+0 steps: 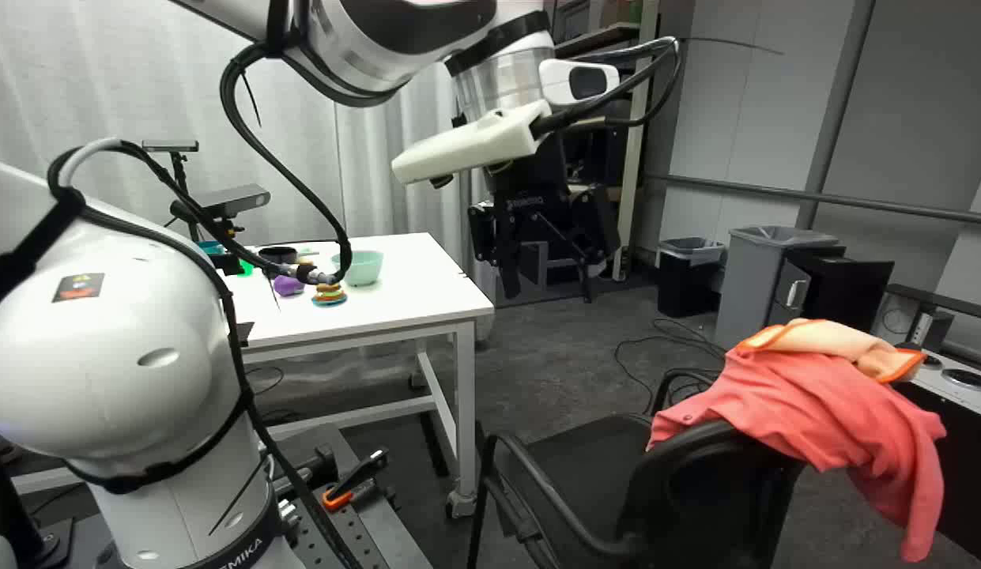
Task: Take the cloth and the shirt off the back of the chair and put them on the seat
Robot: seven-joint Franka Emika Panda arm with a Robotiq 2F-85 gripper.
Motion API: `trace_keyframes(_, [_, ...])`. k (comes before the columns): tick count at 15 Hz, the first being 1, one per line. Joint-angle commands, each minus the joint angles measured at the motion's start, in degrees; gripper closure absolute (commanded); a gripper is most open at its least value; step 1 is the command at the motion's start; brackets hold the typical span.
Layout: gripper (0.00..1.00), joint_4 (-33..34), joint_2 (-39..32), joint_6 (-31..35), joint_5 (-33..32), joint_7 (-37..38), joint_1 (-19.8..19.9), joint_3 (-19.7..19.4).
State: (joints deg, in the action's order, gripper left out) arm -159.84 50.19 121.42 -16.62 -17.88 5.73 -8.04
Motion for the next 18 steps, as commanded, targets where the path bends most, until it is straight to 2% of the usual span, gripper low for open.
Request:
trace_keyframes(1, [0.00, 0.19, -0.02, -0.27, -0.17, 0.18, -0.30, -0.21])
trace_keyframes(17, [0.00, 0.32, -0.07, -0.84, 0.15, 0.20, -0.41, -0.24])
trace_keyframes(18, [0.00, 10.64, -10.94, -0.02, -1.27, -1.83, 0.69, -2.50])
